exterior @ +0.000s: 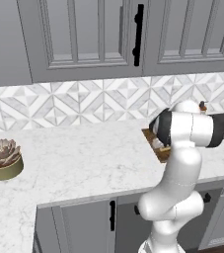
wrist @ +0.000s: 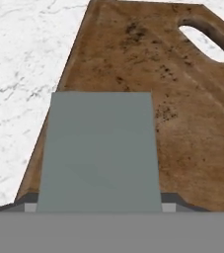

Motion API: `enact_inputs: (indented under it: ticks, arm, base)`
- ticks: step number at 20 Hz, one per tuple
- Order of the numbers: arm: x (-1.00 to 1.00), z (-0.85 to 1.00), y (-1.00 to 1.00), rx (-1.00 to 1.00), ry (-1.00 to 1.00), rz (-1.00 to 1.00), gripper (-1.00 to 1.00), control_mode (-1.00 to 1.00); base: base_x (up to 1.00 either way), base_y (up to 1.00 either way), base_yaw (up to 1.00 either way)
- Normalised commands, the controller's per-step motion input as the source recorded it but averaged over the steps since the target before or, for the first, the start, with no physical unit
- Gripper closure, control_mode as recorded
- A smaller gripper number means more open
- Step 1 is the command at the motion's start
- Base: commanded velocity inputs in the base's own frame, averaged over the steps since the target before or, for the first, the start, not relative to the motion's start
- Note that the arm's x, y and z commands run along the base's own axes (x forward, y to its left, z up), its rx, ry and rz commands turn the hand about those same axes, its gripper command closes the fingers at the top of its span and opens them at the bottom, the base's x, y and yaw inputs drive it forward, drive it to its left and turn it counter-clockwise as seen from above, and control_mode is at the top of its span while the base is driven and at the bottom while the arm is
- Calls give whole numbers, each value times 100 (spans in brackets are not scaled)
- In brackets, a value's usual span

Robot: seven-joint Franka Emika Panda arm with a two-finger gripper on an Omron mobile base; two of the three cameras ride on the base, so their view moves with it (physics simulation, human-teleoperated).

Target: Pick up the sponge from the counter and clean the cutting board by briefly scrubbing or pressing down on the cutting board. Once finished, release the sponge.

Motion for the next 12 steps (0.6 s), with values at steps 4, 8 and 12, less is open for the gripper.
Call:
enact_inputs:
  ticks: [4,8,12]
  arm:
    - [-17,-6,0,0,1,0,100,-100]
    - [-9,-3,-7,0,0,0,100,-100]
    - [63,0,-3,0,-8,0,100,-100]
  base:
    - [0,0,0]
    - [0,0,0]
    - [0,0,0]
